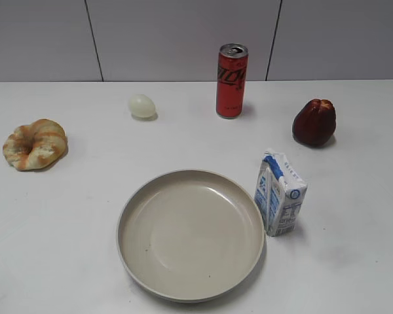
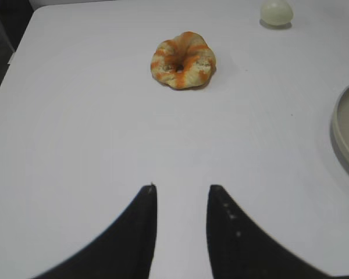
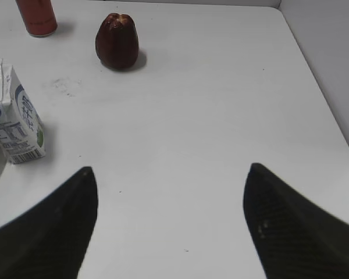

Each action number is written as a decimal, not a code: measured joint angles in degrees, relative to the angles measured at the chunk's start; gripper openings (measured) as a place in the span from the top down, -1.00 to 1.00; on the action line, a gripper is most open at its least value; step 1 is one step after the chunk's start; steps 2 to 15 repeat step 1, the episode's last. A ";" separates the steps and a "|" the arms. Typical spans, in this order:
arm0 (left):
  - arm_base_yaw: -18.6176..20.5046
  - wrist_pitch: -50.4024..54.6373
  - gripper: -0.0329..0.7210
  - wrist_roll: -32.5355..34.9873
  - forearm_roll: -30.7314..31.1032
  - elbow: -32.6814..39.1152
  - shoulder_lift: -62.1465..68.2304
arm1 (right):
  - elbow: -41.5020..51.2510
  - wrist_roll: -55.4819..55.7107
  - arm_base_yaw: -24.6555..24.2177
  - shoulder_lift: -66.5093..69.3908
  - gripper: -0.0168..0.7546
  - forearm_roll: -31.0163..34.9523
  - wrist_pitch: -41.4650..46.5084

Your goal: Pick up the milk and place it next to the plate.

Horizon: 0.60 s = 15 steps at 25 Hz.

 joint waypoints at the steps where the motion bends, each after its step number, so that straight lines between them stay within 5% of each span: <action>1: 0.00 0.00 0.31 0.00 0.00 0.00 0.00 | 0.00 0.00 0.01 0.00 -0.57 0.33 0.06; 15: 0.00 0.00 0.31 0.00 0.00 0.00 0.00 | 0.00 0.00 0.01 0.00 -0.57 0.33 0.06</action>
